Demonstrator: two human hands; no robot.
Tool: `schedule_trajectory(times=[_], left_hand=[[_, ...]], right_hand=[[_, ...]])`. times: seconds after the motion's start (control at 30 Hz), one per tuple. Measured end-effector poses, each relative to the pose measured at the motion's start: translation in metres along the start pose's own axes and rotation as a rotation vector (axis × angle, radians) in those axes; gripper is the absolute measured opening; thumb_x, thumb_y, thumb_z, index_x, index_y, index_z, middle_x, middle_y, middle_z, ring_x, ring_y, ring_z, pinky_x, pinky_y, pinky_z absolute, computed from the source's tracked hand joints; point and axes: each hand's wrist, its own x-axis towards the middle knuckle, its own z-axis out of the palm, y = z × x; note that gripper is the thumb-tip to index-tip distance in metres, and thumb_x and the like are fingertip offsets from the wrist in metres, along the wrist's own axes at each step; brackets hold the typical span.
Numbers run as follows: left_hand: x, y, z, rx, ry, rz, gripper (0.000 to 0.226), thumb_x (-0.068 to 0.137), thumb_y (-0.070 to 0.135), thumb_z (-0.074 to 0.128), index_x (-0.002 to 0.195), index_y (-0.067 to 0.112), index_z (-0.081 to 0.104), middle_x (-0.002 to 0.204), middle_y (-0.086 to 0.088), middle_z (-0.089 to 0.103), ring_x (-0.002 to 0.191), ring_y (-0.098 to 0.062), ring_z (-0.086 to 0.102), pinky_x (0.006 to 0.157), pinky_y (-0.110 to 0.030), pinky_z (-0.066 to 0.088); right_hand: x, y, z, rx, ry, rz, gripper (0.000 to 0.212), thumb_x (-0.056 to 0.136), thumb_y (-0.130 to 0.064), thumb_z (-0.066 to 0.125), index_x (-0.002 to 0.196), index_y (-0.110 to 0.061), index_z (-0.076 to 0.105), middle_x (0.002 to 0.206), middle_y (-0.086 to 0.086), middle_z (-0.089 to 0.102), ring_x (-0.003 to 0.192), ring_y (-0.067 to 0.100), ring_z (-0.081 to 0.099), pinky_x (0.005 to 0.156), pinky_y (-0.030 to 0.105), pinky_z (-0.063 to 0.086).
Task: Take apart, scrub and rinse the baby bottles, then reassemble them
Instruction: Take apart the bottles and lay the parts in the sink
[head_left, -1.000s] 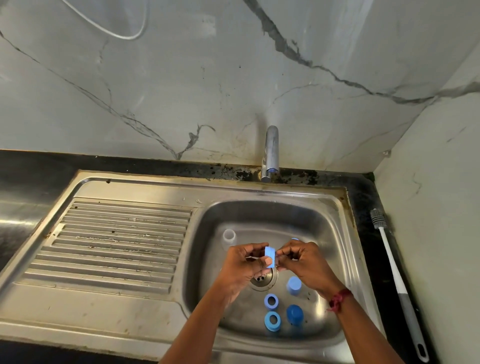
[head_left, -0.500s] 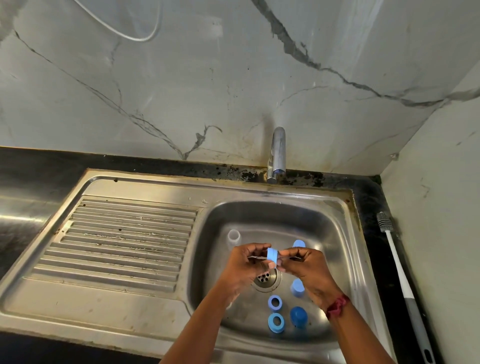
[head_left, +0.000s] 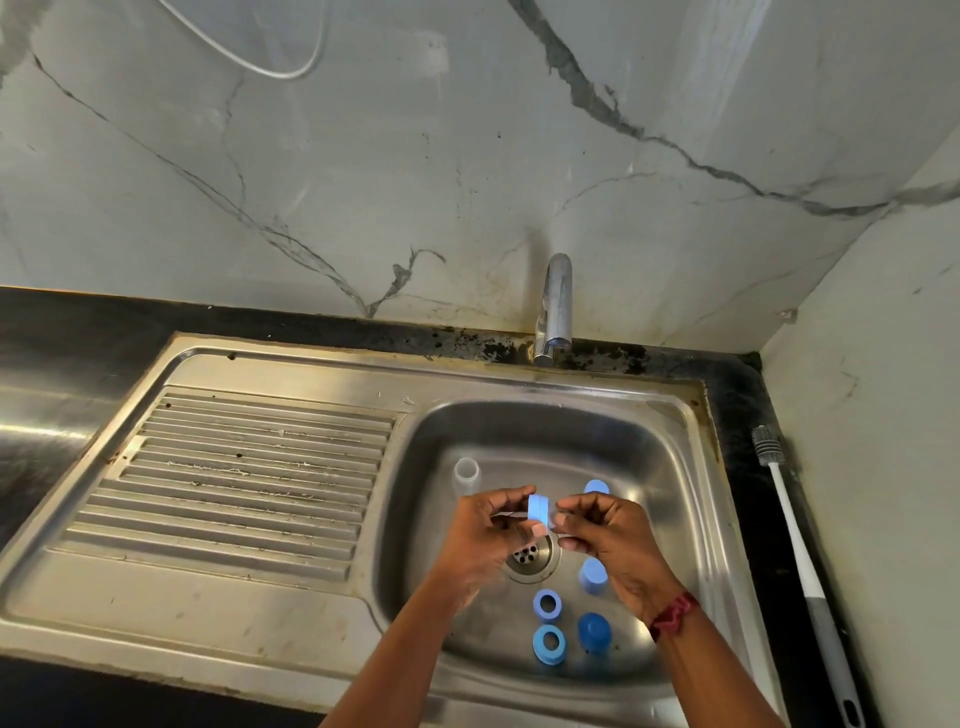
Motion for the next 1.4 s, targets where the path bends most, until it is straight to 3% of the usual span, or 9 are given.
schedule_trajectory(times=[0.2,0.37,0.6,0.73,0.9,1.0,1.1,1.23,1.4], left_hand=[[-0.003,-0.002,0.004,0.005,0.004,0.001,0.043,0.076,-0.001,0.082,0.116,0.012,0.071,0.099,-0.004,0.077,0.092,-0.023,0.074,0.084,-0.037,0.060],[-0.002,0.006,0.001,-0.044,0.026,0.016,0.037,0.074,-0.007,0.080,0.101,0.017,0.075,0.093,-0.004,0.078,0.088,-0.021,0.075,0.079,-0.030,0.060],[-0.007,0.001,-0.005,-0.041,0.011,0.014,0.034,0.078,-0.004,0.078,0.103,0.018,0.075,0.097,-0.004,0.078,0.093,-0.022,0.074,0.081,-0.029,0.058],[-0.003,-0.001,-0.002,0.029,0.039,0.016,0.044,0.070,0.000,0.086,0.110,0.014,0.072,0.100,-0.005,0.077,0.093,-0.021,0.074,0.082,-0.033,0.060],[-0.003,-0.002,0.002,0.009,0.069,0.025,0.044,0.070,-0.003,0.085,0.107,0.016,0.073,0.098,-0.003,0.077,0.092,-0.020,0.074,0.081,-0.030,0.059],[-0.002,-0.002,0.004,0.055,0.092,0.066,0.042,0.068,0.000,0.087,0.105,0.017,0.074,0.096,0.000,0.078,0.092,-0.017,0.074,0.081,-0.030,0.060],[-0.003,-0.003,0.005,0.093,0.098,0.096,0.038,0.069,0.003,0.088,0.103,0.014,0.075,0.095,0.001,0.078,0.091,-0.016,0.074,0.083,-0.032,0.060],[-0.004,-0.007,0.003,0.090,0.123,0.082,0.035,0.069,0.005,0.088,0.100,0.009,0.074,0.094,-0.002,0.077,0.089,-0.019,0.075,0.085,-0.040,0.060],[-0.005,-0.004,0.005,0.150,0.072,0.082,0.035,0.069,0.005,0.089,0.098,0.010,0.070,0.094,-0.002,0.077,0.090,-0.017,0.074,0.085,-0.035,0.060]], right_hand=[[0.002,-0.002,0.008,-0.156,0.035,-0.081,0.010,0.076,-0.001,0.080,0.082,0.001,0.072,0.073,0.015,0.072,0.064,0.021,0.069,0.062,0.026,0.059],[0.005,0.002,0.005,-0.010,0.021,-0.040,0.016,0.078,-0.002,0.079,0.094,-0.001,0.074,0.087,0.017,0.075,0.082,0.032,0.073,0.079,0.039,0.061],[0.002,0.002,0.005,0.137,-0.022,0.113,0.019,0.082,-0.001,0.074,0.100,0.003,0.068,0.097,0.016,0.075,0.089,0.030,0.074,0.069,0.030,0.060],[-0.002,0.004,0.006,0.242,-0.015,0.176,0.014,0.084,0.002,0.069,0.098,0.003,0.067,0.091,0.014,0.075,0.082,0.024,0.074,0.064,0.025,0.058],[-0.003,0.002,0.006,0.290,-0.017,0.190,0.011,0.086,0.003,0.066,0.097,0.003,0.068,0.096,0.019,0.074,0.086,0.026,0.074,0.067,0.026,0.060],[-0.006,0.005,0.009,0.373,0.000,0.227,0.007,0.089,0.002,0.063,0.092,0.002,0.069,0.088,0.018,0.074,0.081,0.026,0.073,0.067,0.029,0.060],[-0.009,0.008,0.011,0.379,0.002,0.237,0.007,0.091,-0.001,0.062,0.092,0.000,0.069,0.086,0.017,0.074,0.079,0.024,0.073,0.069,0.030,0.060],[-0.011,0.007,0.012,0.314,-0.035,0.211,0.018,0.090,-0.015,0.067,0.100,0.000,0.070,0.097,0.020,0.074,0.088,0.025,0.073,0.077,0.036,0.059],[-0.014,0.007,0.012,0.259,-0.114,0.202,0.034,0.086,-0.019,0.072,0.113,-0.003,0.061,0.106,0.018,0.072,0.098,0.032,0.071,0.087,0.049,0.057]])
